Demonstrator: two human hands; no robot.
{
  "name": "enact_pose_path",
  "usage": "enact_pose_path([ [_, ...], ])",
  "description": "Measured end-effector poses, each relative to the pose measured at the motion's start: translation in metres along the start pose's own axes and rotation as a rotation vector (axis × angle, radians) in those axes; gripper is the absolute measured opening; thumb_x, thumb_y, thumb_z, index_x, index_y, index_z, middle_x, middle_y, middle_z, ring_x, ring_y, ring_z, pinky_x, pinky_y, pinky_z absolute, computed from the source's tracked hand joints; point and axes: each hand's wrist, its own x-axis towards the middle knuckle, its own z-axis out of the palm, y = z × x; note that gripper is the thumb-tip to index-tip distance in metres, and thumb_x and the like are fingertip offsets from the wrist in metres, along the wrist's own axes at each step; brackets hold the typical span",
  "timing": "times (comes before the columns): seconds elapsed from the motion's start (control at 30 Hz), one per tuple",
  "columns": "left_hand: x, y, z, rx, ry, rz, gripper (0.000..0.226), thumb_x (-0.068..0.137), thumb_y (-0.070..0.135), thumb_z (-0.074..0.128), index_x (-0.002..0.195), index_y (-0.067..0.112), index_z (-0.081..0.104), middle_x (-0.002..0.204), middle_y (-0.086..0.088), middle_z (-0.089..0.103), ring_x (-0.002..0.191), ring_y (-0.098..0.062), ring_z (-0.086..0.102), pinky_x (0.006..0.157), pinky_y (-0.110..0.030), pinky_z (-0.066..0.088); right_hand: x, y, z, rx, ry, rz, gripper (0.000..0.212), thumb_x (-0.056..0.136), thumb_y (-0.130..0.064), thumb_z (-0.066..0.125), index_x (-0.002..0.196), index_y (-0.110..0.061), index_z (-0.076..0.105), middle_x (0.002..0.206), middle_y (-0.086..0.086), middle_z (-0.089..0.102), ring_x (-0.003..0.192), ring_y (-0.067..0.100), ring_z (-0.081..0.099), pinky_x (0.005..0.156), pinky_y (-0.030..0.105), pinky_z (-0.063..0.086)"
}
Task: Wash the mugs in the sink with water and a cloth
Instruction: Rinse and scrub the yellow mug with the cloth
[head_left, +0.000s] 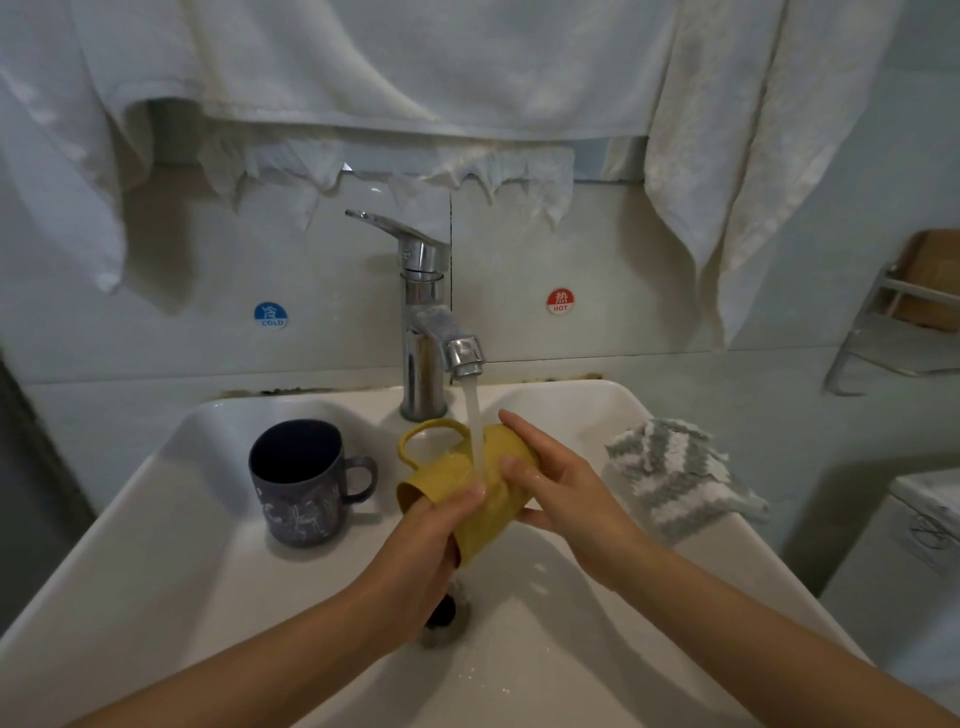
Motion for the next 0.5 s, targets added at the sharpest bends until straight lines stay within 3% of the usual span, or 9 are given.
enact_pose_path([
  [0.2,0.0046,0.0040,-0.0058,-0.017,0.032,0.027,0.046,0.078,0.027,0.057,0.123,0.019,0.053,0.118,-0.003,0.065,0.110,-0.023,0.059,0.097,-0.040,0.045,0.0031,-0.0021,-0.0061,0.111,-0.041,0.024,0.044,0.095,-0.009,0.049,0.120,-0.045,0.052,0.109,-0.019,0.059,0.098,0.005,0.058,0.076,0.025,0.056],
  [0.33,0.0018,0.0034,-0.0021,0.035,0.016,0.013,0.017,0.091,0.018,0.049,0.105,0.026,0.056,0.103,0.004,0.067,0.097,-0.015,0.062,0.076,-0.025,0.050,0.0008,-0.0012,-0.0035,-0.065,0.047,-0.060,0.041,0.094,-0.009,0.053,0.119,-0.041,0.053,0.118,-0.009,0.057,0.098,0.011,0.059,0.075,0.033,0.058],
  [0.43,0.0020,0.0068,-0.0018,0.099,0.024,0.041,0.018,0.088,0.021,0.051,0.105,0.027,0.054,0.108,0.003,0.064,0.098,-0.015,0.061,0.076,-0.025,0.050,0.0002,-0.0010,-0.0063,-0.174,0.052,-0.134,0.038,0.092,-0.008,0.056,0.118,-0.036,0.054,0.121,-0.008,0.056,0.098,0.022,0.063,0.074,0.043,0.058],
  [0.5,0.0040,0.0088,-0.0045,0.110,0.040,0.051,0.018,0.088,0.022,0.051,0.105,0.028,0.052,0.112,0.001,0.061,0.100,-0.016,0.059,0.079,-0.027,0.049,-0.0003,-0.0012,-0.0075,-0.246,0.011,-0.160,0.043,0.090,-0.007,0.057,0.122,-0.035,0.051,0.124,-0.007,0.054,0.097,0.022,0.063,0.072,0.039,0.059],
])
